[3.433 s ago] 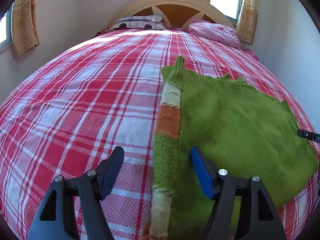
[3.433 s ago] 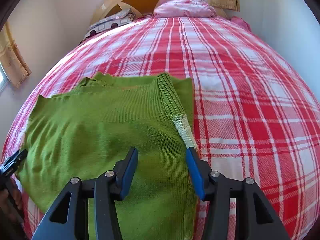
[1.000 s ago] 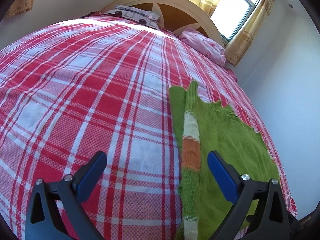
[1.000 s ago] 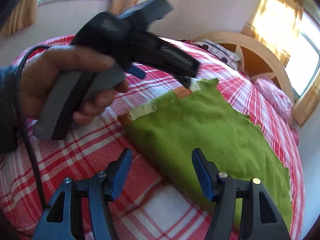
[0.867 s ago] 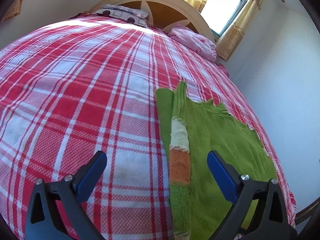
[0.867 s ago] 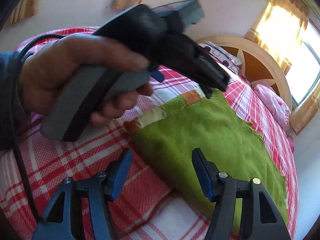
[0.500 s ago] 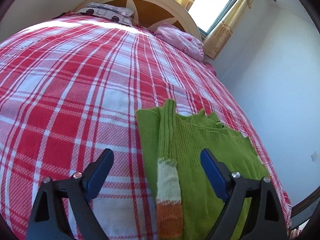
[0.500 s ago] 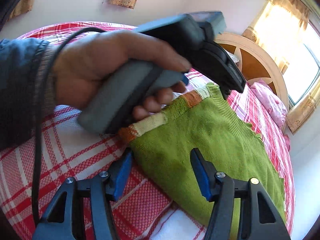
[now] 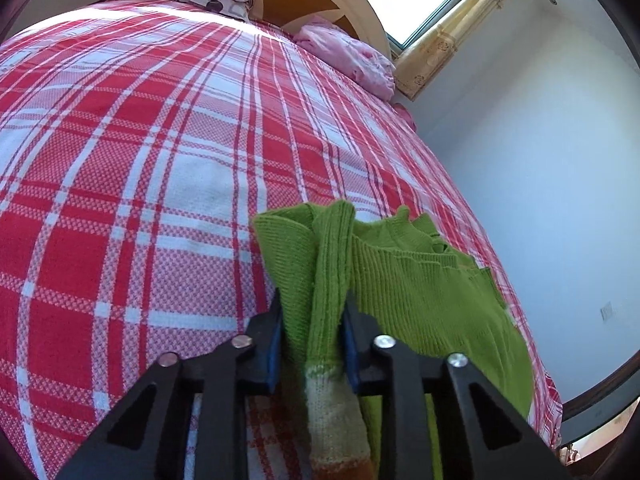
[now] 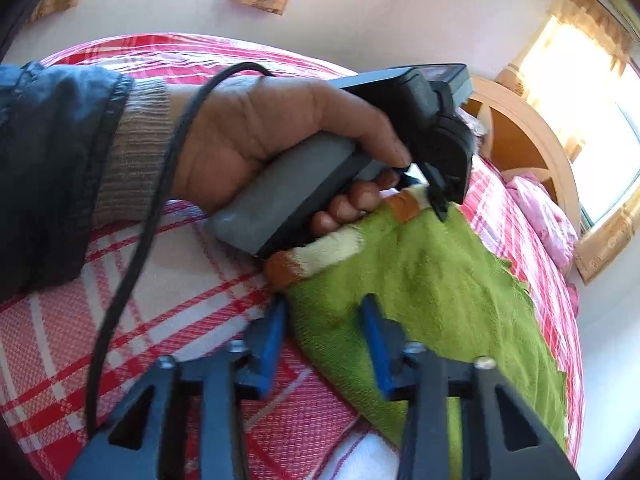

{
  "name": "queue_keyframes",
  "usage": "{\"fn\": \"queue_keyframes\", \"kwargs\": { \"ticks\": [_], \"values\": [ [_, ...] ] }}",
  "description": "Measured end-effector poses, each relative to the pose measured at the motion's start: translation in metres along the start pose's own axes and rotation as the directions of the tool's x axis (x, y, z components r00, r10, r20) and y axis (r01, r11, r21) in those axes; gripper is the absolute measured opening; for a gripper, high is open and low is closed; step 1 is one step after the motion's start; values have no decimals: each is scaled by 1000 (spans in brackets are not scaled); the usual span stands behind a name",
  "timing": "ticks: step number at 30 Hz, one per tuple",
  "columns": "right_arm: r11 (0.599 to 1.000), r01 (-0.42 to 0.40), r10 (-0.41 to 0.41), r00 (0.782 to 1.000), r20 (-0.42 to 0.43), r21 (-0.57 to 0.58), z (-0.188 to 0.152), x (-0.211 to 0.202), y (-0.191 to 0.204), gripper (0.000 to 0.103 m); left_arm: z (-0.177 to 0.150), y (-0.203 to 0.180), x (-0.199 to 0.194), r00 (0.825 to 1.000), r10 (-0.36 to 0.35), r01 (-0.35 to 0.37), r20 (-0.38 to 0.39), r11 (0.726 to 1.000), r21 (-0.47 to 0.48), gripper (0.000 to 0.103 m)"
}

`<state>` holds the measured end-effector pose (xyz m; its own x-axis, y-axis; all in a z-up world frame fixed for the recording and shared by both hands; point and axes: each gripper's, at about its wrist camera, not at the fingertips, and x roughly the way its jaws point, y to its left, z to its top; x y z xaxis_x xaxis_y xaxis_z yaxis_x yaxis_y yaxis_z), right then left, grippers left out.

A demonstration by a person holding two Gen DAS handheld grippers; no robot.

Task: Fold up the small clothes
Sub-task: 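Grasp the striped side edge of the sweater with the left gripper, then lift the side edge with the left gripper and fold it across the body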

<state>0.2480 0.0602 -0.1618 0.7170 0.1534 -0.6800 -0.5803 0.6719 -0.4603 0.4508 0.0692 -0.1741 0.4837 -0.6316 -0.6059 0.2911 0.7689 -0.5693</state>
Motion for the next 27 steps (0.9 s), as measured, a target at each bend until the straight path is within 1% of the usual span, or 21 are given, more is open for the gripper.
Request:
{"fn": "queue_keyframes", "kwargs": {
  "ticks": [3, 5, 11, 15, 19, 20, 22, 25, 27],
  "values": [
    [1000, -10, 10, 1000, 9, 12, 0, -5, 0, 12, -1, 4, -4, 999, -35, 35, 10, 999, -18, 15],
    [998, -32, 31, 999, 24, 50, -1, -11, -8, 11, -2, 8, -7, 998, -56, 56, 17, 998, -37, 15],
    [991, -68, 59, 995, 75, 114, -4, -26, -20, 10, -3, 22, -5, 993, -120, 119, 4, 986, -117, 15],
    [983, -93, 77, 992, 104, 157, -9, -38, -35, 10, -4, 25, -4, 991, -134, 131, -11, 979, -156, 15],
    [973, -114, 89, 988, 126, 203, -18, -43, -56, 9, -12, 26, -14, 987, -162, 158, 4, 962, -223, 15],
    [969, -121, 93, 987, 133, 216, -22, -45, -62, 9, -12, 25, -14, 987, -163, 161, 8, 959, -233, 15],
    [961, -135, 102, 984, 146, 242, -26, -46, -70, 9, -12, 20, -16, 990, -141, 139, 9, 960, -242, 15],
    [939, -167, 118, 978, 175, 300, -33, -53, -88, 9, -10, 11, -18, 991, -133, 132, 13, 955, -265, 15],
    [925, -189, 128, 972, 197, 331, -38, -59, -97, 9, -7, 4, -22, 989, -142, 145, 29, 950, -276, 15]
  ]
}}
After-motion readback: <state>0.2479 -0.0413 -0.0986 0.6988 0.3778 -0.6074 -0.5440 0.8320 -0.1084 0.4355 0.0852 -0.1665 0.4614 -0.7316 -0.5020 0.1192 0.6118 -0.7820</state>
